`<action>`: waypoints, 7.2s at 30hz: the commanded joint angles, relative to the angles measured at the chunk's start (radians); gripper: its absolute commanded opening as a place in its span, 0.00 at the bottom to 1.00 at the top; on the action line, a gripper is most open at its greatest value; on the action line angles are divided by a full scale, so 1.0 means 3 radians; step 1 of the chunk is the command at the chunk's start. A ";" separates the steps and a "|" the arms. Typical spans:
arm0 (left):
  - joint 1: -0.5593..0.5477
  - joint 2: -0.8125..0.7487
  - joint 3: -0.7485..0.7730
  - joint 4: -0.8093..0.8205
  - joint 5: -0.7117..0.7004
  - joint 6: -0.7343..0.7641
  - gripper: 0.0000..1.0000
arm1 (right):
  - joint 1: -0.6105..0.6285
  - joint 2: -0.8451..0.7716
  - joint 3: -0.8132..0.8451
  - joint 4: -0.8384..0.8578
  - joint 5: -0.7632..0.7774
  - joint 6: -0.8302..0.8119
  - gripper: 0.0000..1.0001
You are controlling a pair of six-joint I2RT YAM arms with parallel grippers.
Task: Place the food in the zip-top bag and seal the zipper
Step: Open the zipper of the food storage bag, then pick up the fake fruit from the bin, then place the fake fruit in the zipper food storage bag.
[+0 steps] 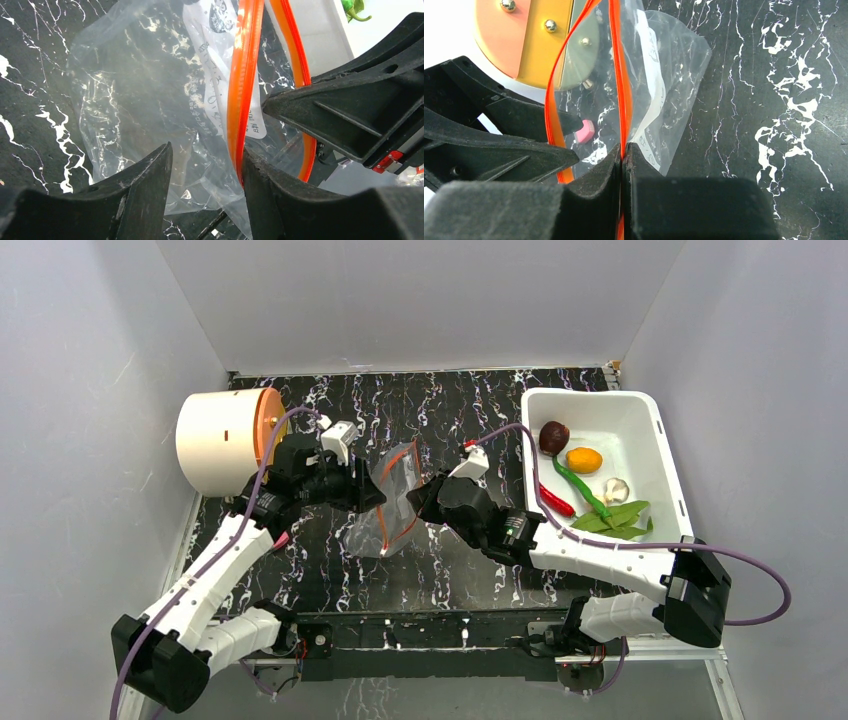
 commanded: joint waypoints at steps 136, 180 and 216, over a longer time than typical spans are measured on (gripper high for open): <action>-0.0001 -0.0610 -0.0512 0.0416 -0.1008 0.0821 0.00 | -0.3723 0.1979 0.1097 0.0121 -0.1222 -0.2548 0.76; -0.0003 -0.0906 -0.0564 0.0499 -0.1005 0.0712 0.00 | -0.2671 -0.0195 0.1522 -0.1434 -0.1321 -0.1778 0.47; -0.0001 -0.0635 -0.0323 0.0466 -0.0659 0.0104 0.00 | -0.0285 0.0216 0.0611 0.0724 -0.2010 -0.0341 0.46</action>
